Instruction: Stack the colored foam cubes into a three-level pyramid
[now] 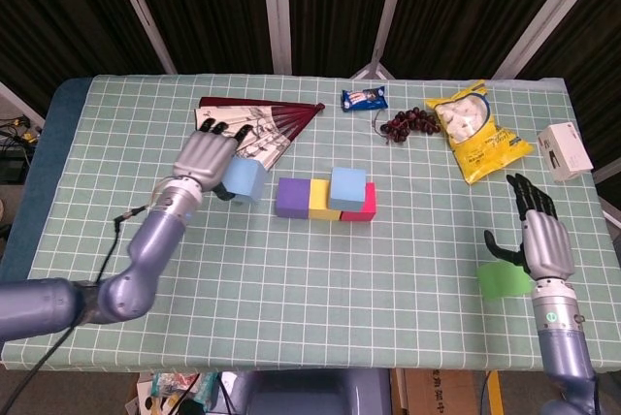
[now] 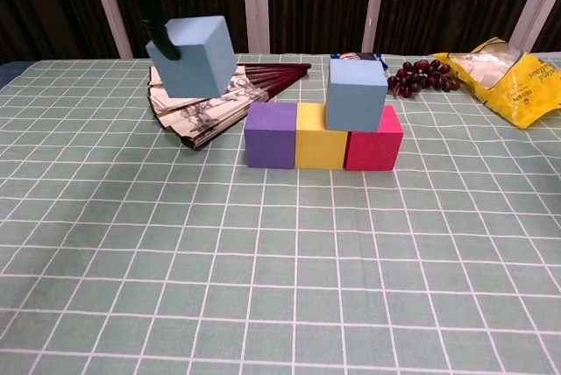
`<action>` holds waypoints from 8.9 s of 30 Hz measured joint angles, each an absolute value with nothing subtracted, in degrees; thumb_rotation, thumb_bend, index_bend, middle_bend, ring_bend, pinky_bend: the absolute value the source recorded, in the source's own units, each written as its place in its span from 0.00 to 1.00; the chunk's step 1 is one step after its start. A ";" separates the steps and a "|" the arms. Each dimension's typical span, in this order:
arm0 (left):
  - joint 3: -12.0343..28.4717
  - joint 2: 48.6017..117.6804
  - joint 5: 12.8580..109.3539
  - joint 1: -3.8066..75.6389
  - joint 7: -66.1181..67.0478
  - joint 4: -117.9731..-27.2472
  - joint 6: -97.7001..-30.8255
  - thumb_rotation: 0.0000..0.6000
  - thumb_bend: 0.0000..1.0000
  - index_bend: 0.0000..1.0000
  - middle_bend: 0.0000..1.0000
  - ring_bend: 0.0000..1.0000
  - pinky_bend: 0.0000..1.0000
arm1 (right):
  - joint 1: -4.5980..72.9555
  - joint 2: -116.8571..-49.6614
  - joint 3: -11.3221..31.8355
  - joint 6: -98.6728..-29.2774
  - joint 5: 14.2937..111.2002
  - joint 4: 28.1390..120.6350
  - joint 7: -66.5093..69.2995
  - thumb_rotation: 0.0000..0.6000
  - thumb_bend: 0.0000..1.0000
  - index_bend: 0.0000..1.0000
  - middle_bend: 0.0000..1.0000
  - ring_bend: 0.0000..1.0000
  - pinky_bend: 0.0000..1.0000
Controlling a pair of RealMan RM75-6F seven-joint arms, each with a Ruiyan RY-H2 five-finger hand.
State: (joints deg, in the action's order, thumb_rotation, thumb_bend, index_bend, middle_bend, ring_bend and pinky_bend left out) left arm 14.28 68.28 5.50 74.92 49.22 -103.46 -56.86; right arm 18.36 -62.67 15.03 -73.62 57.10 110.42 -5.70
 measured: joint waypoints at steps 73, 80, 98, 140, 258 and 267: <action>34.22 100.38 -15.20 92.05 78.00 -71.54 -69.33 1.00 0.35 0.00 0.45 0.12 0.03 | 18.75 -61.88 15.39 -70.90 55.21 110.35 -2.57 1.00 0.38 0.00 0.00 0.00 0.00; 34.76 100.80 -14.83 91.53 78.79 -71.10 -69.45 1.00 0.35 0.00 0.45 0.12 0.03 | 18.84 -61.93 15.34 -70.74 55.18 110.06 -2.54 1.00 0.38 0.00 0.00 0.00 0.00; 35.96 101.62 -13.79 90.69 79.84 -70.78 -69.58 1.00 0.35 0.00 0.45 0.12 0.03 | 18.93 -62.17 15.14 -70.72 55.21 110.02 -2.74 1.00 0.38 0.00 0.00 0.00 0.00; 37.32 102.95 -12.18 89.98 80.80 -70.25 -69.48 1.00 0.35 0.00 0.43 0.12 0.03 | 18.89 -62.12 15.11 -70.76 55.22 110.02 -2.54 1.00 0.38 0.00 0.00 0.00 0.00; 36.16 97.67 -4.97 81.26 67.46 -80.79 -62.00 1.00 0.10 0.00 0.12 0.08 0.02 | 18.95 -62.12 14.52 -70.26 55.64 110.73 -2.61 1.00 0.38 0.00 0.00 0.00 0.00; 33.86 97.09 -1.47 81.07 62.27 -80.63 -56.42 1.00 0.10 0.00 0.13 0.08 0.02 | 19.09 -62.31 14.46 -69.97 55.47 110.42 -2.60 1.00 0.38 0.00 0.00 0.00 0.00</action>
